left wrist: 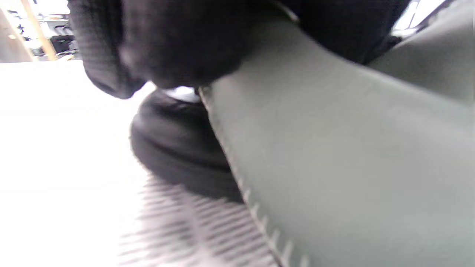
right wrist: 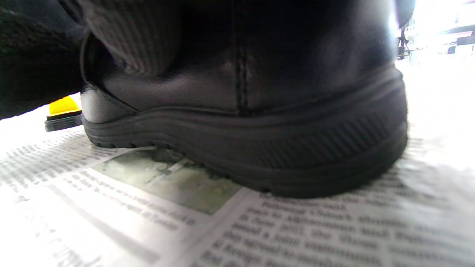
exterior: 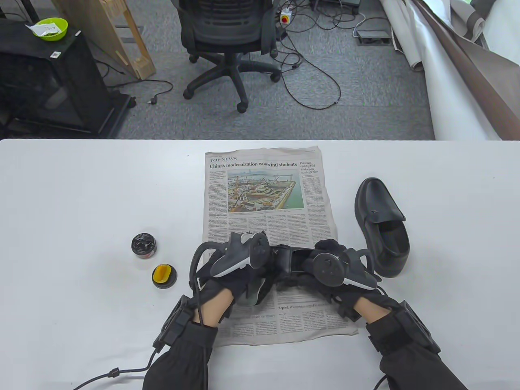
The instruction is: Dip and apply built-in sponge shoe polish on shoes
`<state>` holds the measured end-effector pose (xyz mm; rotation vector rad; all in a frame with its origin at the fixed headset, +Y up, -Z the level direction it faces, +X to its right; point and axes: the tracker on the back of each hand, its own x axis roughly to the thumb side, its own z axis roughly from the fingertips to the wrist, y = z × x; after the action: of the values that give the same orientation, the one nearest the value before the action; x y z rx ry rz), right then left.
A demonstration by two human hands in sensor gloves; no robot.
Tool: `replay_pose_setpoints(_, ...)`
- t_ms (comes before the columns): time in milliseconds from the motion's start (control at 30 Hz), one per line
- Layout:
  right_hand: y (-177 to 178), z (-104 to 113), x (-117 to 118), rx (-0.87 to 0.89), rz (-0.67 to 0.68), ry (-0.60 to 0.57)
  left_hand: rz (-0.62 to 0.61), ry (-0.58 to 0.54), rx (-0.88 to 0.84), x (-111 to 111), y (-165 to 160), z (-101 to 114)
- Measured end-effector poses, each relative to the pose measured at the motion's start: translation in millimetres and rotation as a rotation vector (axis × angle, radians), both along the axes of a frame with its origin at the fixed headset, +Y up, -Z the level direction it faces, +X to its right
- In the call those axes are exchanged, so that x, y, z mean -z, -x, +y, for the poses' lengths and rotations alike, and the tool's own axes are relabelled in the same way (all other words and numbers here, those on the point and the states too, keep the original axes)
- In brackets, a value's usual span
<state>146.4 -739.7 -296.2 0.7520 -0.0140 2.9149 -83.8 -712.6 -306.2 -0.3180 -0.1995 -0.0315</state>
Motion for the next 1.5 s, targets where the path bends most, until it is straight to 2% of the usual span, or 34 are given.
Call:
replay_pose_setpoints(267, 0, 0, 0, 0.002, -0.002, 0.0, 0.099, 0.001, 0.156, 1, 15, 5)
replay_pose_setpoints(333, 0, 0, 0, 0.001, -0.001, 0.0, 0.082, -0.043, 0.227, -1, 11, 9)
replay_pose_setpoints(367, 0, 0, 0, 0.002, 0.0, 0.001, 0.03, -0.09, 0.236, -1, 3, 14)
replay_pose_setpoints(400, 0, 0, 0, 0.002, 0.001, 0.002, 0.001, -0.116, 0.195, -2, -1, 16)
replay_pose_setpoints(433, 0, 0, 0, 0.002, 0.003, 0.002, -0.055, -0.135, 0.063, 0, -9, 19)
replay_pose_setpoints(533, 0, 0, 1, 0.004, 0.004, 0.004, -0.074, -0.088, -0.267, 6, -32, 24)
replay_pose_setpoints(600, 0, 0, 1, 0.003, 0.004, 0.002, -0.089, -0.075, -0.252, 14, -47, 24)
replay_pose_setpoints(700, 0, 0, 1, 0.003, 0.005, 0.002, -0.097, -0.003, -0.108, 23, -57, 14)
replay_pose_setpoints(800, 0, 0, 1, 0.006, 0.008, 0.003, -0.041, 0.049, -0.183, 28, -51, 9)
replay_pose_setpoints(1000, 0, 0, 1, 0.002, 0.008, 0.0, 0.047, 0.097, -0.027, 39, -27, 2)
replay_pose_setpoints(1367, 0, 0, 1, 0.001, 0.002, 0.002, 0.193, 0.128, 0.146, 37, 25, 3)
replay_pose_setpoints(1500, 0, 0, 1, 0.002, 0.003, 0.001, 0.231, 0.109, 0.193, 37, 32, 7)
